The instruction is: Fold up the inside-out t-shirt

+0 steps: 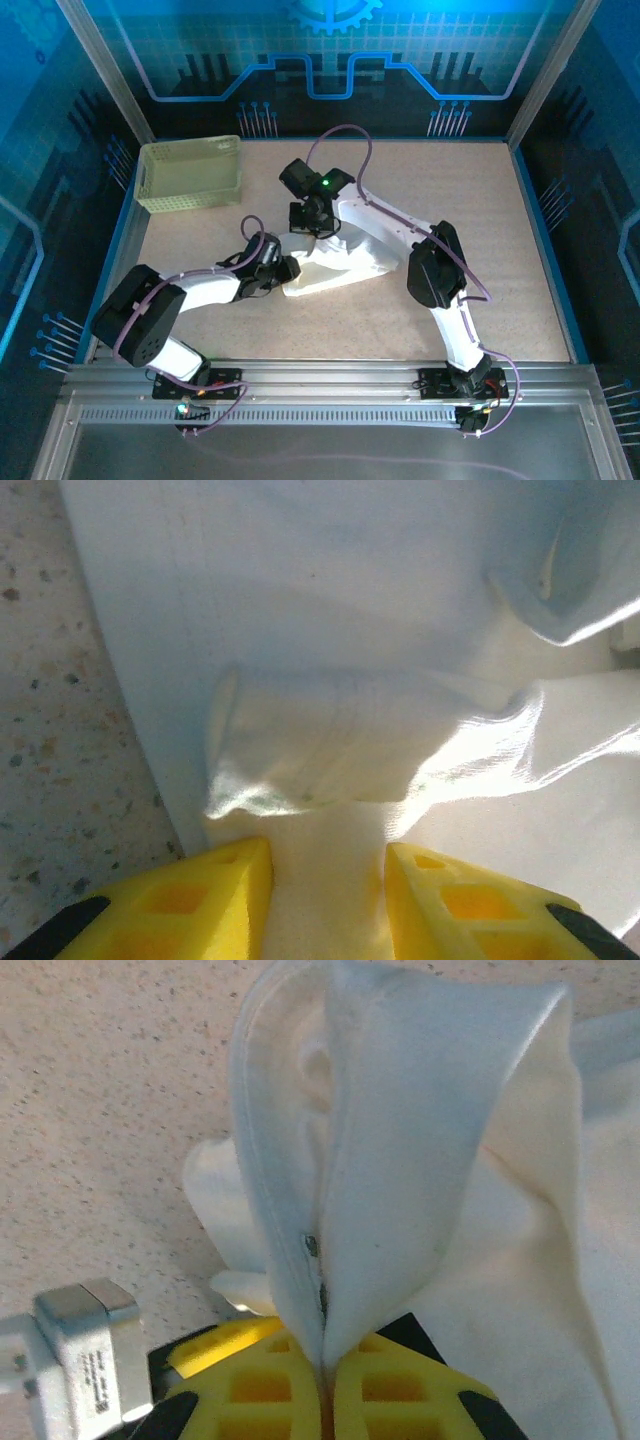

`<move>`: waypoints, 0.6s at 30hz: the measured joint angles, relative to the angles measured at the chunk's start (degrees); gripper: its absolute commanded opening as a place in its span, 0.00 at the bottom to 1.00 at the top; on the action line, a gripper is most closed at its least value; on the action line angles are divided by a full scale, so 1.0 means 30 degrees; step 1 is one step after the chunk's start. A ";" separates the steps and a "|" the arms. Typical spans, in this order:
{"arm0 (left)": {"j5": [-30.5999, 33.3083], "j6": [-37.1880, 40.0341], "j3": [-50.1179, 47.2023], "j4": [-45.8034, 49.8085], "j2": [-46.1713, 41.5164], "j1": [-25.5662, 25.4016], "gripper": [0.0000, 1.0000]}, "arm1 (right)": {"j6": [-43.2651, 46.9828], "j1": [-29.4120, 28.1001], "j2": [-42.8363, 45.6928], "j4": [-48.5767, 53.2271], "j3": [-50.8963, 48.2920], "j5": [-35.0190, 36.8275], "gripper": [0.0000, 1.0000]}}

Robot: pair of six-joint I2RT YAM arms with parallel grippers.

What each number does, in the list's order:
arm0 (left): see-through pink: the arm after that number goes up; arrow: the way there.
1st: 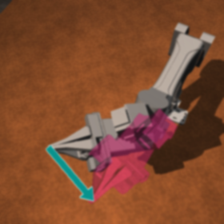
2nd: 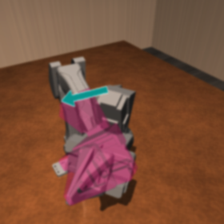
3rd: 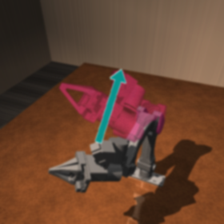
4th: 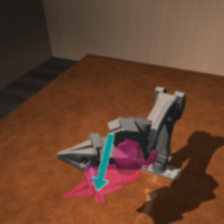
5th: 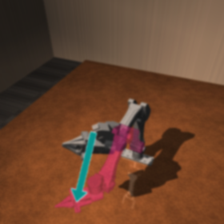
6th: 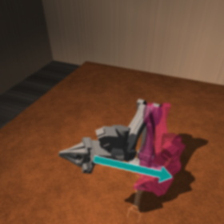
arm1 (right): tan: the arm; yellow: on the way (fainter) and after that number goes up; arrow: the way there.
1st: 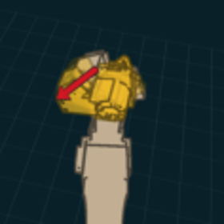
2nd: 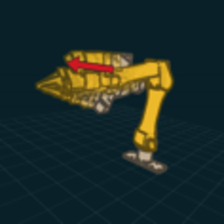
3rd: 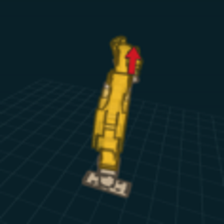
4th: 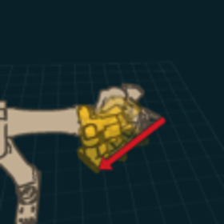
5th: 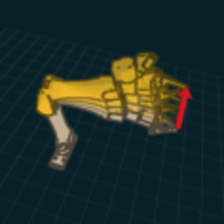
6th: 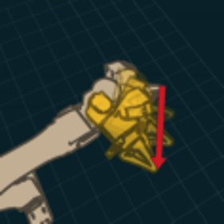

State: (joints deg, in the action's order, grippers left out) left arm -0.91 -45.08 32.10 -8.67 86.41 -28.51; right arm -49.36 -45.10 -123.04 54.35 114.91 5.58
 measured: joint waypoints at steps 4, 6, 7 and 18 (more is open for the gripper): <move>-0.0015 -0.0036 -0.0131 -0.0233 -0.0015 0.0000 0.35 | -0.0714 -0.0131 0.0007 -0.1071 -0.0984 -0.0532 0.00; -0.0007 -0.0073 -0.0168 -0.0306 -0.0015 0.0000 0.35 | -0.0969 -0.0299 0.0007 -0.1290 -0.1341 -0.0546 0.00; -0.0007 -0.0117 -0.0226 -0.0364 -0.0044 0.0000 0.35 | -0.1071 -0.0401 0.0007 -0.1421 -0.1501 -0.0546 0.00; 0.1421 -0.1188 -0.2302 0.1515 -0.4138 -0.0022 0.49 | -0.1115 -0.0699 0.0000 -0.1872 -0.1413 -0.0874 0.58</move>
State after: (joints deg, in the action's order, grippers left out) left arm 3.36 -48.64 25.19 -4.12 74.00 -28.58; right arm -52.71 -47.20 -123.04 48.73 110.67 2.96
